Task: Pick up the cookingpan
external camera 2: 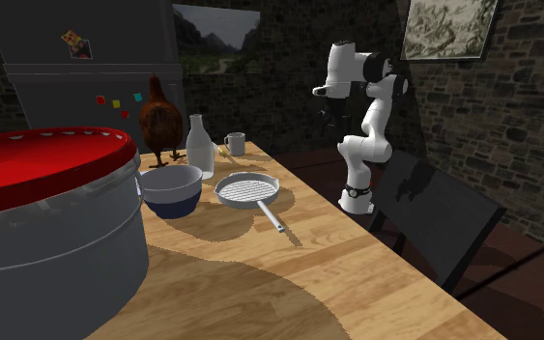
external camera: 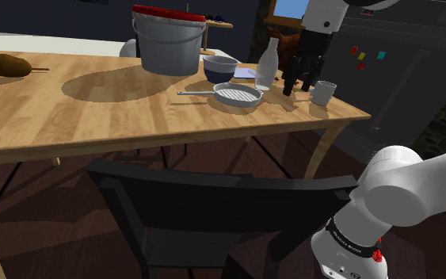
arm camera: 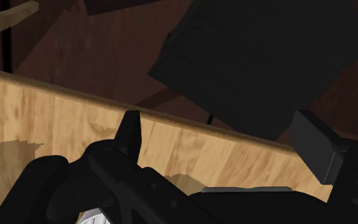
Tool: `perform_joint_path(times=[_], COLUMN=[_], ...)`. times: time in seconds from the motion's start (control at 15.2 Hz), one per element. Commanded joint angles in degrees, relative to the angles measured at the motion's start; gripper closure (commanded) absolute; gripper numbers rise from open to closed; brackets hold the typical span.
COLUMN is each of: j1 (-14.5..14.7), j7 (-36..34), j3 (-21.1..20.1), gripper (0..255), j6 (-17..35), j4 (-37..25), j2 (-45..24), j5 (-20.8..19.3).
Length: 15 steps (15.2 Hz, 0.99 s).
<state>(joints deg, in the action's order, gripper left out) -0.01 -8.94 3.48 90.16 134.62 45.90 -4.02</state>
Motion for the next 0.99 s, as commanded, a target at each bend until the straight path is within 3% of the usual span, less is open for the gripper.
perform_joint_path(times=[0.0, 0.46, 0.92], j1=[0.0, 0.2, 0.4], j7=[0.0, 0.5, 1.4], j3=[0.0, 1.4, 2.7], gripper=[0, 0, 0], j6=[0.0, 9.8, 16.4], j4=[0.0, -5.8, -15.2], j2=[0.0, -14.4, -29.3], j5=[0.0, -0.2, 0.4])
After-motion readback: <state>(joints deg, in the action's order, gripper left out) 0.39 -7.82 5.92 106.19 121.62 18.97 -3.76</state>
